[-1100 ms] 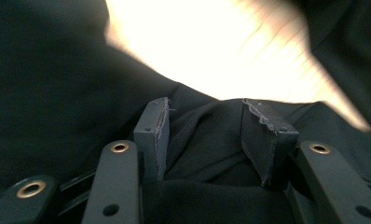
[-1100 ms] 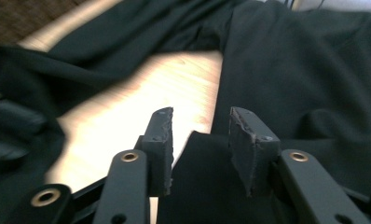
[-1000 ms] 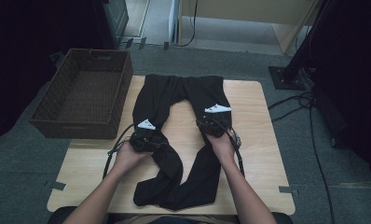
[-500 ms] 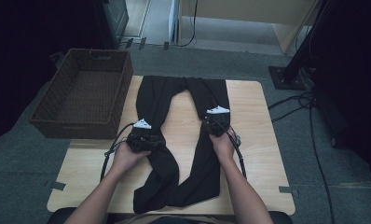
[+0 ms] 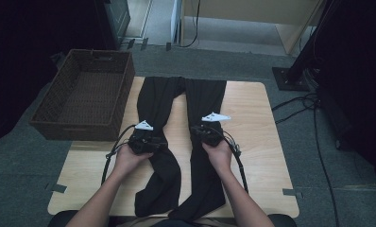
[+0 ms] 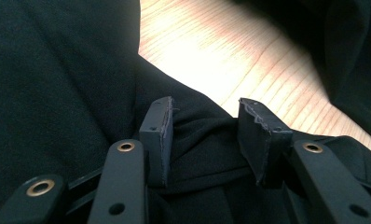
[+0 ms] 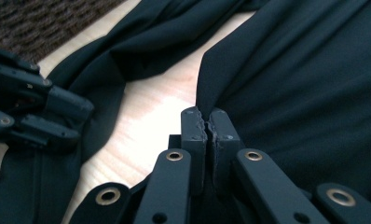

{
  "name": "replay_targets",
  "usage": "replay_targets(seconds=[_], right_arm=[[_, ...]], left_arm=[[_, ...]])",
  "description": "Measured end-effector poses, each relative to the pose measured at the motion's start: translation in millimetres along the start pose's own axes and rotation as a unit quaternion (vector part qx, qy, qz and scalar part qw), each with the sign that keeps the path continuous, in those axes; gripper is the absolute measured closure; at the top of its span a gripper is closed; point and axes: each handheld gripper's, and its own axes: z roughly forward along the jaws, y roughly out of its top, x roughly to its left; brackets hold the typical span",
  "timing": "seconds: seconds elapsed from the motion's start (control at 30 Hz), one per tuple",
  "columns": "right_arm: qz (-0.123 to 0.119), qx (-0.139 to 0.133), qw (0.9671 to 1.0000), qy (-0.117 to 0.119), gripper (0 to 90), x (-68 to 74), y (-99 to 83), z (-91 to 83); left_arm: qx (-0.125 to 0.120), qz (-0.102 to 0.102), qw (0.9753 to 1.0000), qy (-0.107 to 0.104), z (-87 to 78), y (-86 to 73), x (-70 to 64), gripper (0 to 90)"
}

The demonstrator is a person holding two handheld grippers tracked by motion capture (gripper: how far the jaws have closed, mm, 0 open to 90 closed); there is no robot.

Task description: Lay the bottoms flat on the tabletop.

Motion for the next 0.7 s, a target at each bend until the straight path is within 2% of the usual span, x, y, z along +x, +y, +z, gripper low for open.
replay_targets(seconds=[0.13,0.23,0.4,0.5,0.57,0.7], right_arm=[[-0.019,0.032,0.9986,-0.038,86.1,-2.0,-13.0,9.1],[-0.028,0.047,0.9971,-0.053,86.1,-3.8,-23.1,12.7],[-0.037,0.054,0.9958,-0.064,86.1,-3.6,-29.3,12.5],[-0.045,0.057,0.9949,-0.070,85.4,-1.6,-32.5,12.3],[-0.049,0.058,0.9945,-0.072,85.2,-0.2,-34.7,12.3],[-0.051,0.051,0.9945,-0.076,85.1,1.3,-36.7,11.9]], left_arm=[[0.009,0.007,0.9996,0.027,-3.7,2.6,-3.3,54.4],[-0.001,0.004,0.9997,0.025,-10.4,4.5,-2.1,52.9],[-0.015,-0.007,0.9995,0.028,-22.8,6.1,3.1,51.8],[-0.027,0.005,0.9987,0.043,-31.1,13.2,2.5,50.1],[-0.038,0.006,0.9982,0.045,-34.0,18.6,4.3,49.2],[-0.037,-0.004,0.9979,0.052,-32.5,28.8,14.0,47.5]])
